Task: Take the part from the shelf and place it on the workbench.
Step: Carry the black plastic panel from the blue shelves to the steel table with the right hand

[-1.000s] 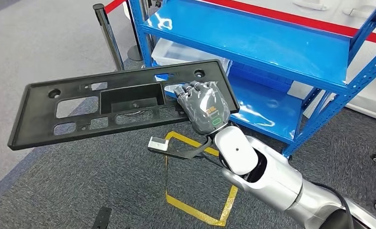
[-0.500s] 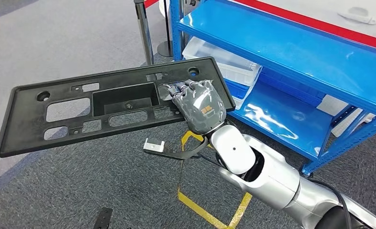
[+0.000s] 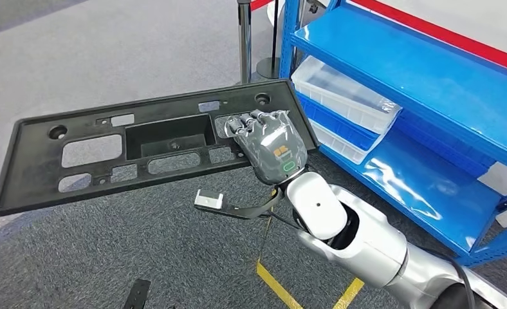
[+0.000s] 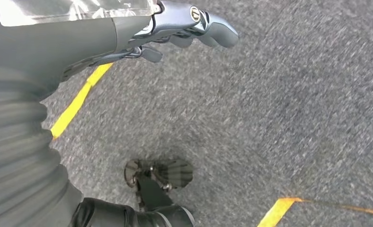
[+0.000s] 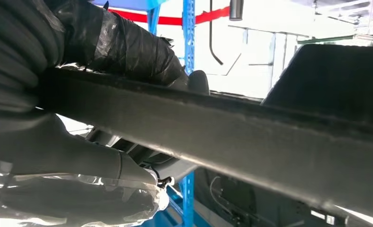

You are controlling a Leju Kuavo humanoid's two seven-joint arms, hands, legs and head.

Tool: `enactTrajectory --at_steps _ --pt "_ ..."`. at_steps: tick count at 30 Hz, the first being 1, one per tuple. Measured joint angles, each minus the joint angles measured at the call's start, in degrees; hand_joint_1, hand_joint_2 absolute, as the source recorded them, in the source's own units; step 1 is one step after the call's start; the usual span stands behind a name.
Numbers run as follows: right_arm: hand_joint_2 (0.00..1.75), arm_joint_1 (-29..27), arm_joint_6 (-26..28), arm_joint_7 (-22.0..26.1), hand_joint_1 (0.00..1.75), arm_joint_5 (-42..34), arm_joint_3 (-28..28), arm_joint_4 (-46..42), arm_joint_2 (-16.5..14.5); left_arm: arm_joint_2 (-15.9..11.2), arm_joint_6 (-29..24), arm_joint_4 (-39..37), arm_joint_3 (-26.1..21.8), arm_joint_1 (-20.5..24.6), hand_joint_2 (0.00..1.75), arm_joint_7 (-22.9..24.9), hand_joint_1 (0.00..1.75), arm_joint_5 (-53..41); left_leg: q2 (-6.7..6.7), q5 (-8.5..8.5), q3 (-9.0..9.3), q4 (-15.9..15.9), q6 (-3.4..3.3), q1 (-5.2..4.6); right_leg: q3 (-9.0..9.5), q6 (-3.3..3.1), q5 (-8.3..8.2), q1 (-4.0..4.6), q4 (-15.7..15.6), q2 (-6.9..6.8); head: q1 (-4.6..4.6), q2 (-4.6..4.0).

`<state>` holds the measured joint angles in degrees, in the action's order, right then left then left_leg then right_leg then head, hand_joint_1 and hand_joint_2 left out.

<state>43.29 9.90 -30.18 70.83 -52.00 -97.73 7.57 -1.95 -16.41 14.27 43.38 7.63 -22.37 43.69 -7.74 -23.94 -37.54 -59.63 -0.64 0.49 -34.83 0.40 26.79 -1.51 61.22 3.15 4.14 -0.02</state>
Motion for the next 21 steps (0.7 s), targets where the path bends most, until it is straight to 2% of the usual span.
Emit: enactTrajectory --at_steps 1,2,3,5,6,7,8,9,10,11,12,13,14,16,17,18,20,21 --pt "1.75 0.01 -0.03 0.03 1.75 0.01 -0.01 -0.01 -0.03 -0.08 0.03 0.01 0.02 -0.2 1.75 -0.01 0.0 0.0 0.06 -0.03 -0.17 -0.1 0.29 0.03 0.1 -0.24 -0.1 -0.06 -0.17 -0.6 0.0 0.0" --pt "1.75 0.02 -0.06 0.06 1.75 0.01 -0.02 -0.04 -0.09 -0.12 0.05 0.03 0.03 -0.35 1.75 -0.04 0.0 0.0 0.99 -0.47 -0.57 -0.82 0.59 -0.06 0.24 -0.53 -0.19 -0.2 -0.35 -1.23 0.3 0.01" --pt "1.75 0.03 -0.09 0.07 1.75 0.01 -0.03 -0.08 -0.14 -0.15 0.08 0.04 0.04 -0.39 1.75 -0.07 0.0 0.0 2.56 -1.45 -1.46 -2.56 0.92 -0.16 0.37 -0.77 -0.24 -0.34 -0.5 -1.87 0.63 0.01" --pt "1.75 0.02 -0.09 0.07 1.75 0.02 -0.04 -0.23 -0.2 -0.07 0.14 0.07 0.05 -0.27 1.75 -0.1 0.0 0.0 6.14 -4.55 -4.84 -9.25 1.63 -0.09 0.49 -1.11 -0.15 -0.17 -0.56 -3.24 1.28 0.01" --pt "1.75 -0.01 -0.09 0.07 1.75 0.02 -0.05 -0.28 -0.2 -0.06 0.18 0.07 0.06 -0.18 1.75 -0.1 0.0 0.0 6.99 -5.75 -6.67 -12.73 1.87 0.06 0.5 -1.18 -0.08 -0.06 -0.55 -3.98 1.32 0.0" --pt "1.75 -0.05 -0.1 0.07 1.75 0.02 -0.07 -0.31 -0.2 -0.05 0.21 0.07 0.07 -0.15 1.75 -0.1 0.0 0.0 7.38 -6.14 -7.84 -14.87 1.97 0.17 0.53 -1.24 0.02 0.03 -0.54 -4.73 1.33 0.0" --pt "1.75 -0.08 -0.11 0.07 1.75 0.02 -0.09 -0.32 -0.2 -0.05 0.25 0.07 0.07 -0.17 1.75 -0.09 0.0 0.0 7.52 -5.53 -7.95 -14.95 1.96 0.21 0.59 -1.25 0.12 0.1 -0.54 -5.43 1.35 0.0" --pt "1.75 -0.1 -0.12 0.08 1.75 0.02 -0.1 -0.32 -0.2 -0.06 0.27 0.07 0.07 -0.2 1.75 -0.09 0.0 0.0 7.68 -3.99 -6.82 -12.68 1.82 0.21 0.73 -1.23 0.25 0.18 -0.54 -6.08 1.35 0.01" --pt "1.75 -0.09 -0.13 0.08 1.75 0.02 -0.12 -0.34 -0.2 -0.08 0.28 0.07 0.07 -0.22 1.75 -0.09 0.0 0.0 8.22 -2.01 -4.73 -8.74 1.53 0.1 0.94 -1.18 0.42 0.27 -0.56 -6.71 1.36 0.01" --pt "1.75 -0.07 -0.13 0.08 1.75 0.03 -0.13 -0.39 -0.2 -0.11 0.29 0.07 0.07 -0.18 1.75 -0.09 0.0 0.0 9.45 -0.72 -2.61 -4.81 1.08 -0.21 1.2 -1.1 0.58 0.4 -0.69 -7.32 1.33 0.01" --pt "1.75 -0.04 -0.13 0.08 1.75 0.03 -0.13 -0.45 -0.2 -0.14 0.31 0.07 0.07 -0.1 1.75 -0.1 0.0 0.0 10.58 0.2 -0.89 -1.57 0.57 -0.62 1.45 -0.96 0.7 0.55 -0.84 -7.89 1.33 0.01" --pt "1.75 -0.02 -0.13 0.08 1.75 0.03 -0.13 -0.52 -0.2 -0.16 0.34 0.07 0.08 -0.01 1.75 -0.1 0.0 0.0 11.38 0.48 0.06 0.25 0.05 -1.01 1.66 -0.76 0.77 0.66 -1.04 -8.42 1.31 0.01" --pt "1.75 -0.01 -0.13 0.08 1.75 0.03 -0.13 -0.58 -0.2 -0.19 0.37 0.07 0.08 0.05 1.75 -0.1 0.0 0.01 11.64 0.26 0.22 0.71 -0.36 -1.32 1.84 -0.53 0.8 0.75 -1.26 -8.95 1.29 0.01" --pt "1.75 -0.01 -0.13 0.08 1.75 0.03 -0.14 -0.69 -0.2 -0.26 0.41 0.07 0.09 -0.03 1.75 -0.09 0.0 0.02 10.36 0.55 0.48 1.28 -1.04 -1.22 2.33 0.11 0.97 0.84 -1.63 -9.64 1.27 0.0" --pt "1.75 -0.02 -0.13 0.08 1.75 0.03 -0.15 -0.74 -0.2 -0.28 0.42 0.07 0.09 -0.13 1.75 -0.09 0.0 0.03 9.75 0.73 0.89 1.86 -1.31 -1.04 2.47 0.36 1.37 0.79 -1.41 -8.87 1.16 0.0" --pt "1.75 0.0 -0.14 0.08 1.75 0.04 -0.15 -0.79 -0.2 -0.28 0.44 0.07 0.09 -0.19 1.75 -0.08 0.0 0.03 9.12 0.93 1.32 2.44 -1.57 -0.84 2.13 0.5 2.24 0.75 -0.28 -7.5 0.99 0.0" --pt "1.75 -0.07 -0.23 0.07 1.75 0.11 -0.15 -0.88 -0.17 -0.25 0.48 0.07 0.1 -0.11 1.75 -0.01 0.0 0.07 7.88 1.1 1.84 3.0 -1.89 -0.65 -0.56 0.43 5.21 0.59 5.47 -4.36 0.54 0.0" --pt "1.75 -0.19 -0.31 0.05 1.75 0.2 -0.15 -0.9 -0.15 -0.25 0.5 0.07 0.1 -0.02 1.75 0.03 0.0 0.09 7.18 1.06 1.84 2.93 -2.01 -0.65 -2.63 0.38 6.71 0.62 9.37 -3.65 0.43 0.0"
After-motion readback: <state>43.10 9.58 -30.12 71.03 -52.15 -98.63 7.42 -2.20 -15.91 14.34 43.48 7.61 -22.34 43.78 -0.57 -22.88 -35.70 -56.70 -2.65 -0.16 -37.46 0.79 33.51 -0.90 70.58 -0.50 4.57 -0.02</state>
